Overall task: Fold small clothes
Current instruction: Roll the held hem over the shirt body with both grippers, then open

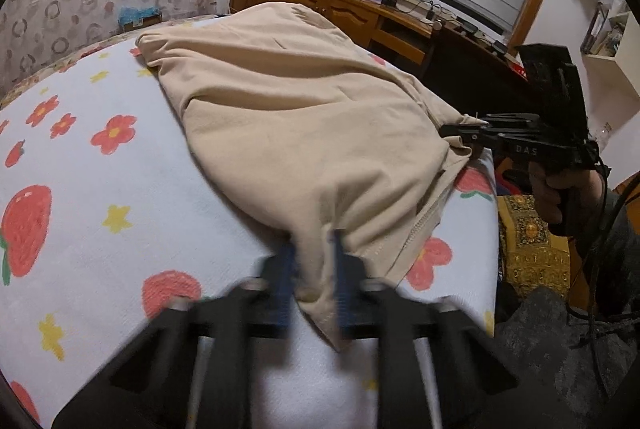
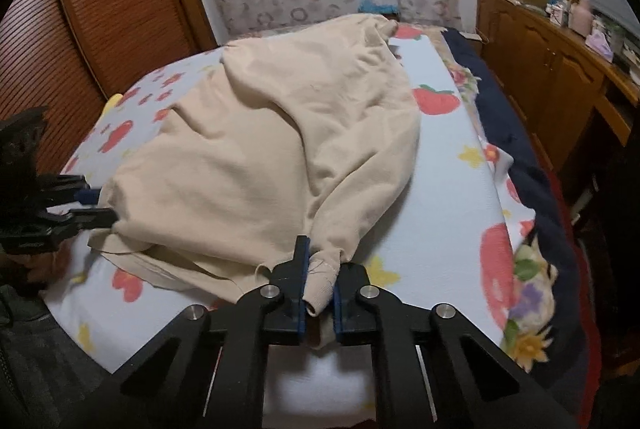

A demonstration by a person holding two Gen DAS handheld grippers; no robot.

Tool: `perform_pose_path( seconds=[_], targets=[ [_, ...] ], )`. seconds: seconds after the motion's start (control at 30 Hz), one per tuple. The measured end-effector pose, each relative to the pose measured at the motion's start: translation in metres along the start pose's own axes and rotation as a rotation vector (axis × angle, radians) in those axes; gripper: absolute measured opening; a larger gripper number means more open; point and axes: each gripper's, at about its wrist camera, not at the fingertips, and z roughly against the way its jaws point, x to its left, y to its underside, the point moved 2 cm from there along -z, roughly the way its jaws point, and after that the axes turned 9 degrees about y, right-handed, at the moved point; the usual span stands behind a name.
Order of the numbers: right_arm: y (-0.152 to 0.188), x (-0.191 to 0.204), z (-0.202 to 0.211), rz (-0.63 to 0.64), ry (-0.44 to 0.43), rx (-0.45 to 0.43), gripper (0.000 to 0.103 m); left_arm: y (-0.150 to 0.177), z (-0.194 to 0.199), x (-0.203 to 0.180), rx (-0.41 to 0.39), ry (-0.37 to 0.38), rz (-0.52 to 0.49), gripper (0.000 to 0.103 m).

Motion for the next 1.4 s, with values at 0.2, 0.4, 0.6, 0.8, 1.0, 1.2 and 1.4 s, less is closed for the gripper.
perform_pose_path(
  seconds=[0.2, 0.4, 0.6, 0.8, 1.0, 1.2, 1.4],
  targets=[
    [-0.005, -0.017, 0.031, -0.072, -0.023, -0.134, 0.006, -0.014, 0.048, -0.008, -0.152, 0.013, -0.015, 0.004],
    [-0.02, -0.012, 0.072, -0.057, -0.07, -0.233, 0.006, -0.019, 0.081, -0.015, -0.218, 0.024, -0.013, 0.004],
    [-0.036, -0.01, 0.07, -0.034, -0.082, -0.268, 0.006, -0.041, 0.085, 0.005, -0.244, 0.026, 0.021, 0.004],
    [-0.095, -0.012, 0.032, -0.01, -0.05, -0.31, 0.006, -0.105, 0.075, 0.045, -0.248, -0.023, 0.01, 0.004],
    [-0.149, -0.009, -0.034, 0.001, -0.027, -0.281, 0.006, -0.155, 0.045, 0.098, -0.205, -0.109, 0.026, 0.004],
    [-0.177, -0.008, -0.073, 0.006, -0.023, -0.264, 0.006, -0.176, 0.025, 0.13, -0.185, -0.12, 0.059, 0.004],
    [-0.189, -0.008, -0.097, 0.024, 0.02, -0.22, 0.006, -0.187, -0.003, 0.152, -0.137, -0.126, 0.069, 0.004]
  ],
)
